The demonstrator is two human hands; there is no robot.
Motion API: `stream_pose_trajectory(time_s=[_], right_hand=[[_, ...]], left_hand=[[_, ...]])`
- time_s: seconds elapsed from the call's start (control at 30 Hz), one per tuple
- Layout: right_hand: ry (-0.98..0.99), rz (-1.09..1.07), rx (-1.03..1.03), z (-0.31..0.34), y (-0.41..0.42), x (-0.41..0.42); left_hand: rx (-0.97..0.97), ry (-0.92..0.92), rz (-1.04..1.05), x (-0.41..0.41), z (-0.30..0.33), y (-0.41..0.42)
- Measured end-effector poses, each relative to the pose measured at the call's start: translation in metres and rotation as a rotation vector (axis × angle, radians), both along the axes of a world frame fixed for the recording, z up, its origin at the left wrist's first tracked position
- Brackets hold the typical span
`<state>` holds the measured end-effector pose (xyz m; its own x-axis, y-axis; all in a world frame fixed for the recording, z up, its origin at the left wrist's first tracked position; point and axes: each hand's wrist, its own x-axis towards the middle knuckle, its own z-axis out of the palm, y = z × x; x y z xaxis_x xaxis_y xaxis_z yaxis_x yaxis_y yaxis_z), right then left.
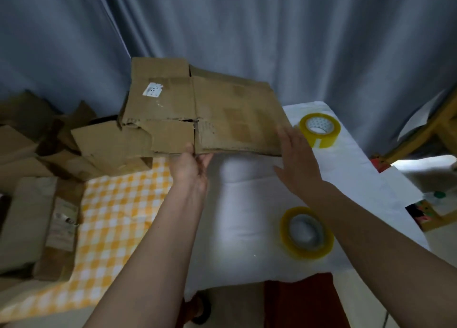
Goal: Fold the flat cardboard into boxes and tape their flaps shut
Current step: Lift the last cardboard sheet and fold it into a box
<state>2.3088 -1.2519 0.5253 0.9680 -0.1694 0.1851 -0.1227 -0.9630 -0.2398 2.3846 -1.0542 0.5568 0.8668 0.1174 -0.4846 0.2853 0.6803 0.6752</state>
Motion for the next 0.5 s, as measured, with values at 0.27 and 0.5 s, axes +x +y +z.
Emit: stream_pose_trajectory(time_s=[0.27,0.5], right_hand=[[-0.156,0.163,-0.063,0.075,0.084,-0.008],[-0.117,0.408,0.267,0.124,0.151,-0.047]], left_hand=[[0.442,-0.33,0.12,-0.039,0.099,0.07],[0.318,-0.435,-0.285,-0.084,0.139,0.097]])
